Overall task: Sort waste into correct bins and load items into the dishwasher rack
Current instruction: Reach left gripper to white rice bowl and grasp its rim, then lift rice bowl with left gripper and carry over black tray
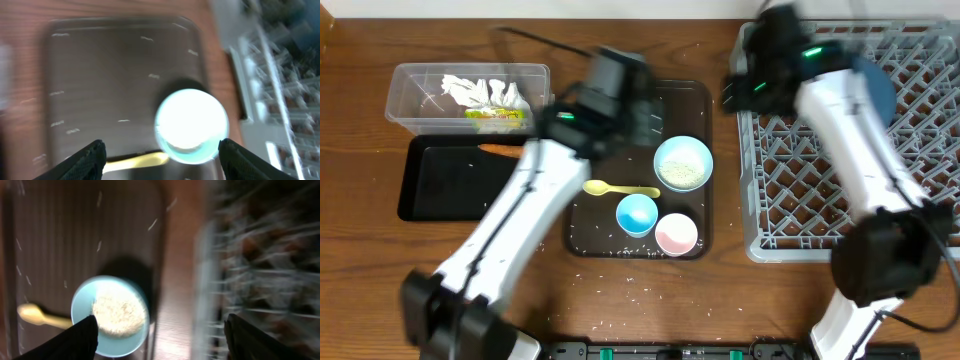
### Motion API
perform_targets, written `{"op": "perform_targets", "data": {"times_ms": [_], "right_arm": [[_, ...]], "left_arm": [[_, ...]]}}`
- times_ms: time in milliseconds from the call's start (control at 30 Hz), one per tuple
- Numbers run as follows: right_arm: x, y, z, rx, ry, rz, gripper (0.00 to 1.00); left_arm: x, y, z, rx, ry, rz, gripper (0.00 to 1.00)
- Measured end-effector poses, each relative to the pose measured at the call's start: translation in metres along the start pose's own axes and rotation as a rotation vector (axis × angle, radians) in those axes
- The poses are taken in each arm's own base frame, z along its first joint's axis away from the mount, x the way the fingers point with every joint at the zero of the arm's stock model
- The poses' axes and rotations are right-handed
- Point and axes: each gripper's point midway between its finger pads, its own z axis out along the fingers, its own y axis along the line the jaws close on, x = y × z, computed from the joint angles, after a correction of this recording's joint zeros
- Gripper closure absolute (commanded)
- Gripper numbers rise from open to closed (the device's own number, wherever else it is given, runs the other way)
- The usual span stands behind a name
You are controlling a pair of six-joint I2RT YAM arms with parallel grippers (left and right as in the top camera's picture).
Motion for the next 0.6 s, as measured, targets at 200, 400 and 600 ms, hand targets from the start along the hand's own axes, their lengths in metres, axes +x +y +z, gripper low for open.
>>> {"op": "perform_targets", "data": {"times_ms": [200, 400, 600], "right_arm": [[-0.038, -0.068, -0.109, 0.048, -0.241, 0.122, 0.18], [-0.025, -0.097, -0.145, 0.088, -0.268, 0.177, 0.18], [-0.022, -0.106, -0.14, 0.099, -0.241, 0.19, 0.18]], "left_arm": [[0.054, -0.054, 0.073, 0.048, 0.159, 0.193, 0.27], [0.087, -0.084, 0.09, 0.081, 0.219, 0.316, 0.33], [0.099, -0.095, 0.095, 0.093, 0.237, 0.362, 0.33]]}}
